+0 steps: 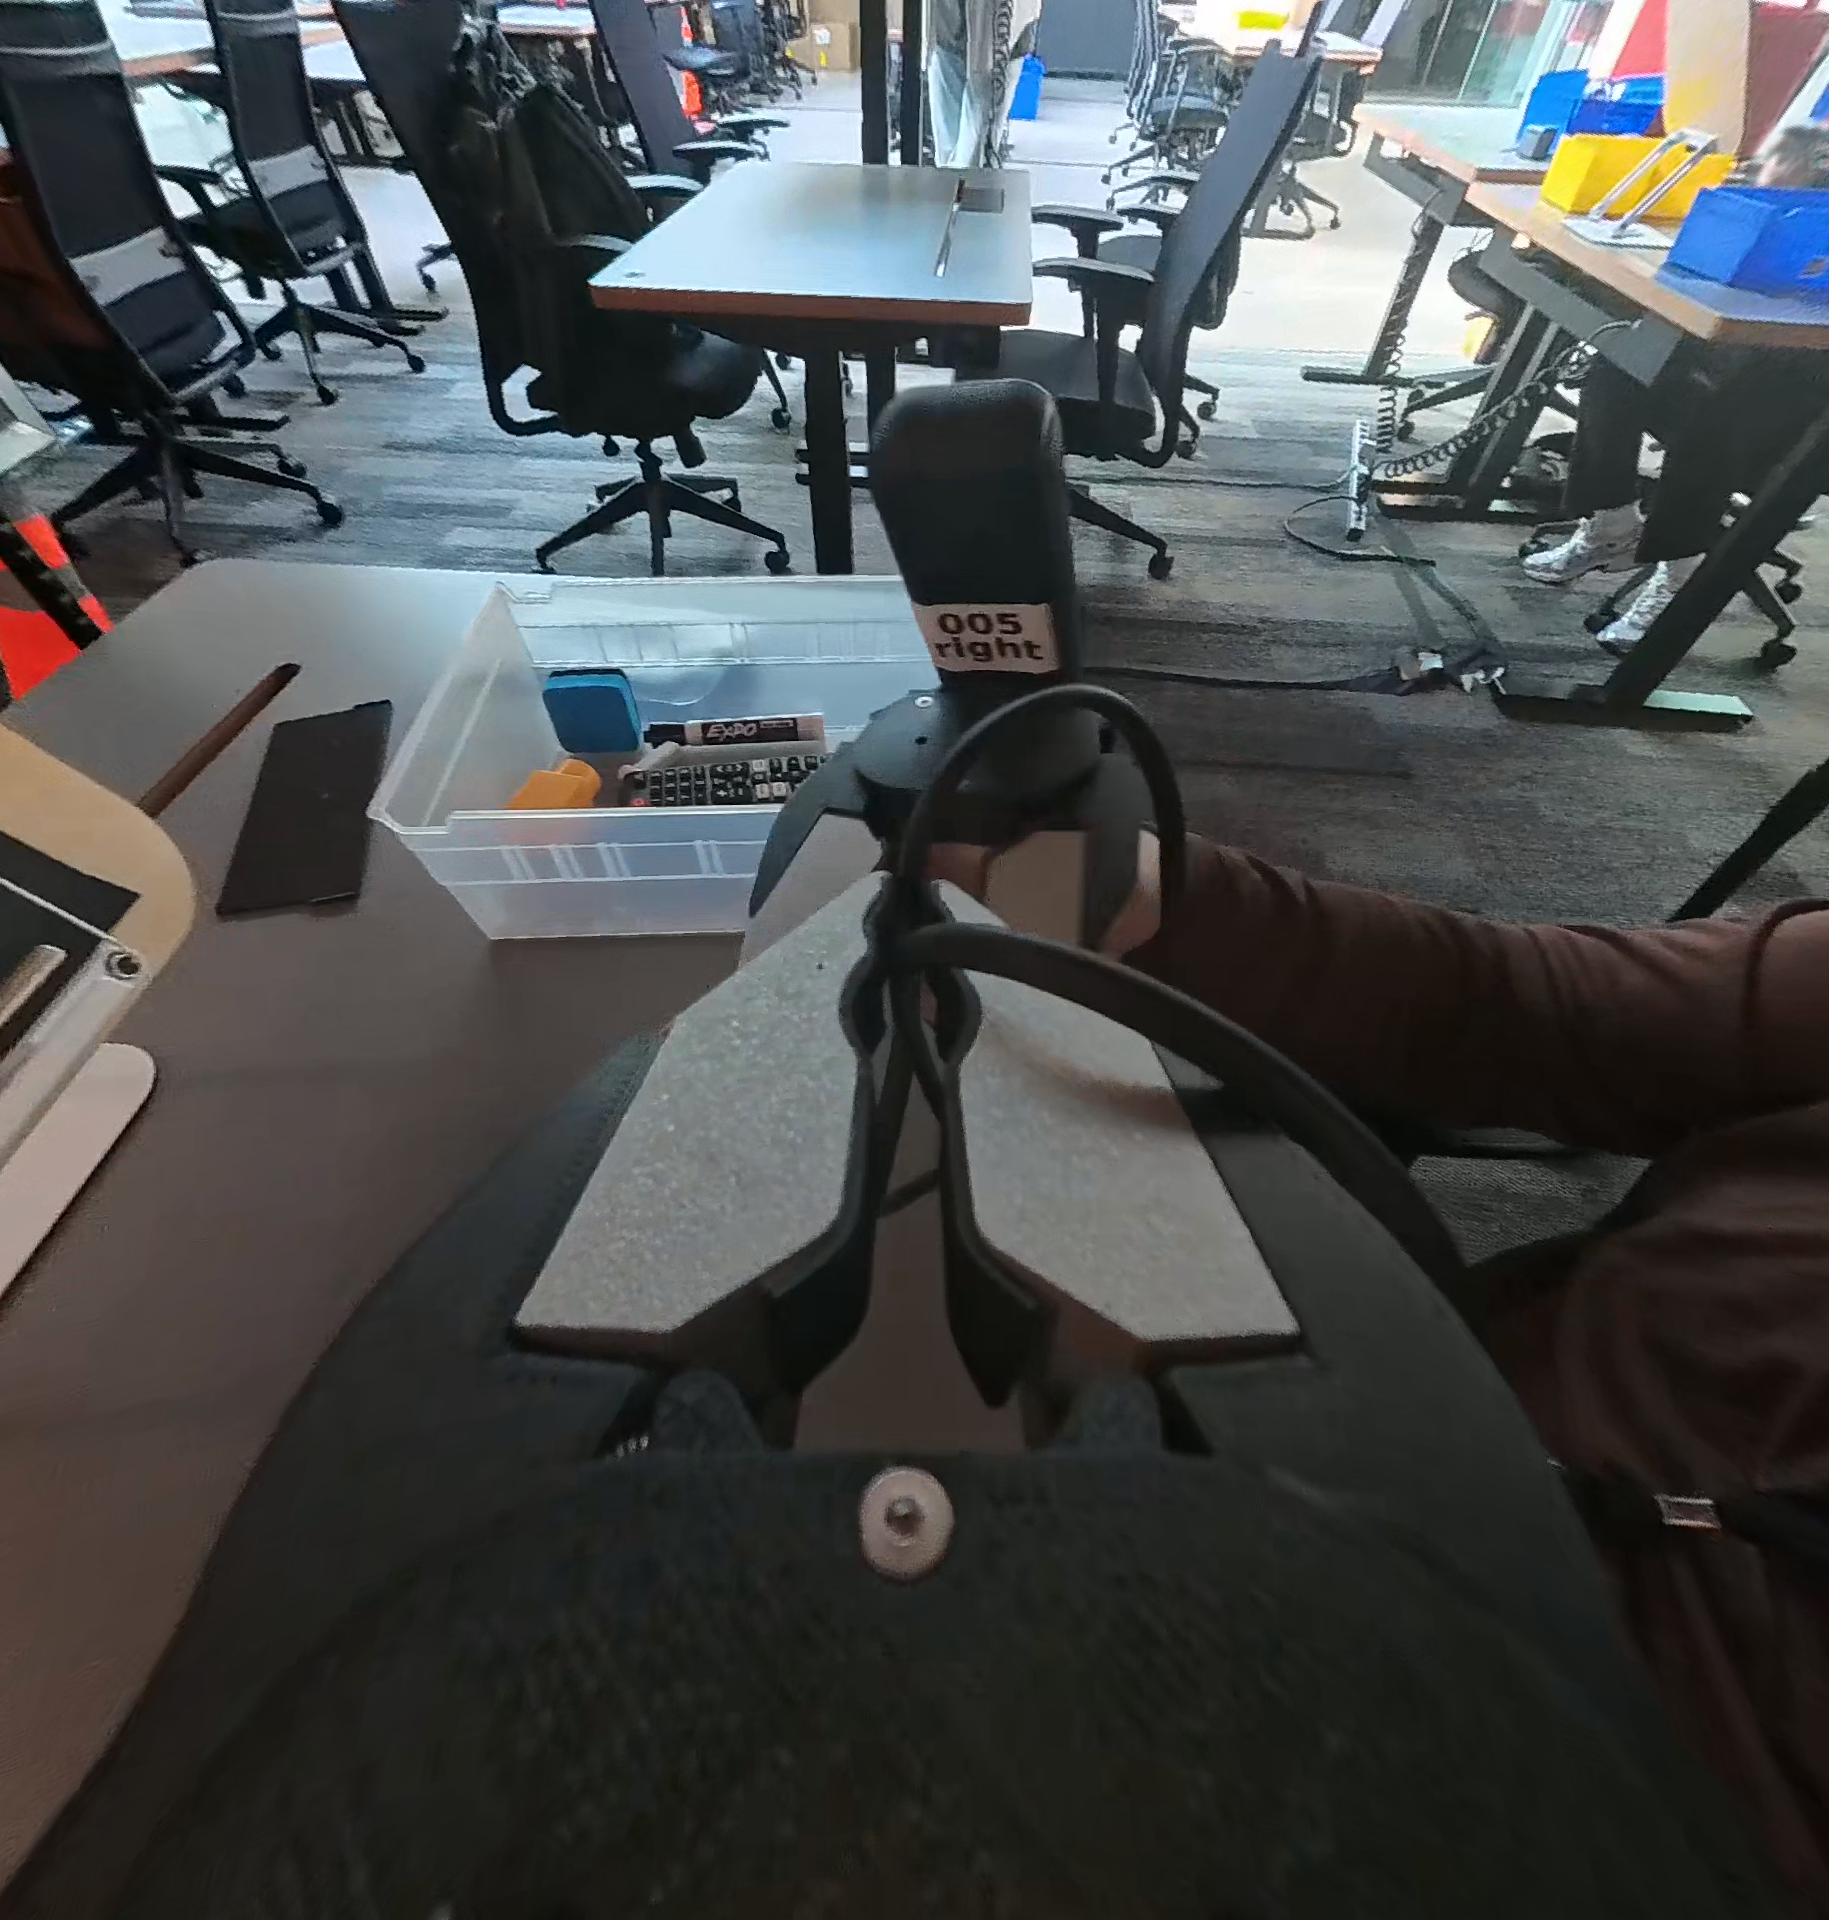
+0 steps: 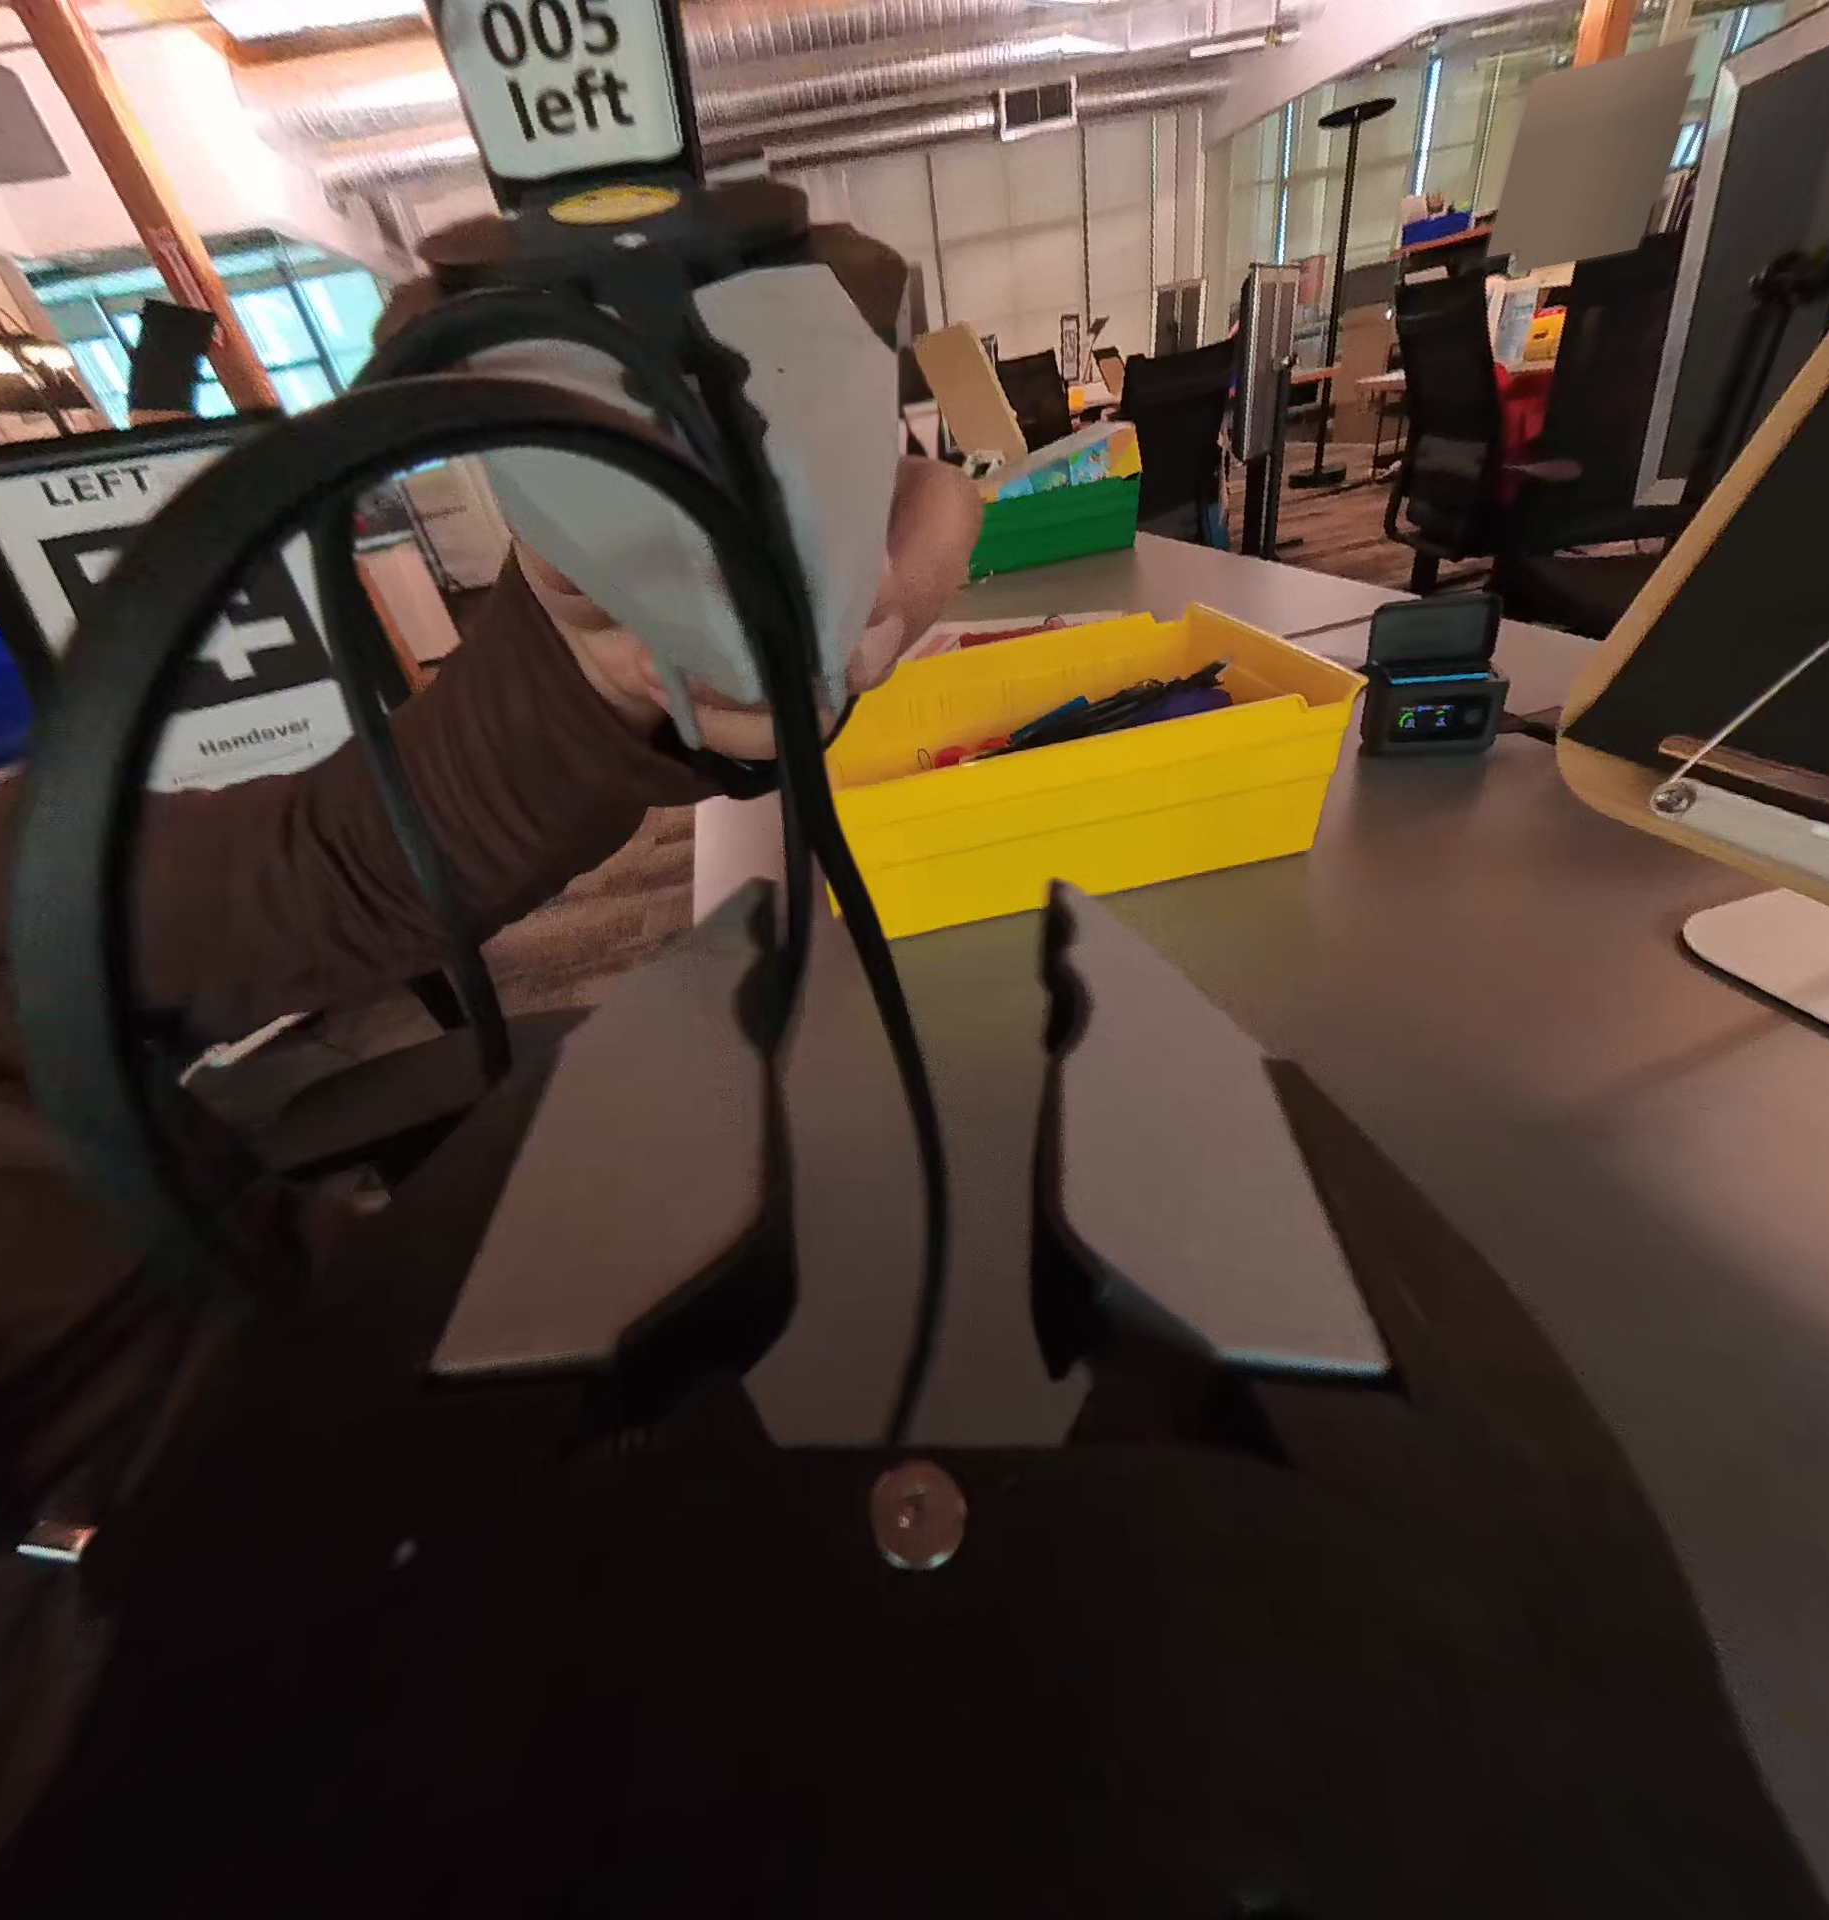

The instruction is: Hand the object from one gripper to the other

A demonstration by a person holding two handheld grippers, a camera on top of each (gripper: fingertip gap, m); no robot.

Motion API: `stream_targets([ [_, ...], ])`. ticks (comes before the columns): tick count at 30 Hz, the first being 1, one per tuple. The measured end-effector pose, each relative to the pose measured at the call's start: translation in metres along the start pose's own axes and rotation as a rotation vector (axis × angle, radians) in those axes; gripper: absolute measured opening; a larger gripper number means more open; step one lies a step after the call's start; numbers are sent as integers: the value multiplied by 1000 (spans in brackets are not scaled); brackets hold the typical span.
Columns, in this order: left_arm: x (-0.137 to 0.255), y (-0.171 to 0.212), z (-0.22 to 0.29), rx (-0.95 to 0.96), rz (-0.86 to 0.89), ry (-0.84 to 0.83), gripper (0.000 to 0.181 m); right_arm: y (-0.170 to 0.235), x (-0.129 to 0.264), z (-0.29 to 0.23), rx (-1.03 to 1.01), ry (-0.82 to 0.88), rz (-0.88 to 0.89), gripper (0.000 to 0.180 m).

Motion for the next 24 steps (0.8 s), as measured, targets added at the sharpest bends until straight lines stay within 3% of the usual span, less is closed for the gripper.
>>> stream_targets([
  [2, -3, 4, 3, 11, -4, 0, 1, 4, 1, -1, 10, -27, -49, 4],
  [5, -1, 14, 2, 21, -5, -23, 7, 4, 5, 3, 36, 66, -113, 1],
  [9, 11, 40, -8, -19, -58, -99, 35, -9, 20, 3, 110, 213, -81, 1],
  [11, 14, 56, -15, -3, -81, -129, 40, -18, 26, -3, 145, 240, -41, 0],
  [15, -1, 87, -8, 116, -116, 3, 52, -29, 32, -14, 240, 285, 15, 1],
  [21, -40, 108, 13, 183, -92, 162, 53, -31, 28, -27, 299, 255, 30, 2],
  [24, -52, 111, 12, 194, -73, 143, 42, -30, 26, -27, 299, 242, 32, 0],
])
Point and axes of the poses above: each gripper's, where its closed fingertips meet, x back along the fingers, y out of its underside, z = x × y across the jaws, the point moved 7 cm from there along x, back along the fingers, and after that the axes turned 7 degrees about -x, right-handed, at the moved point
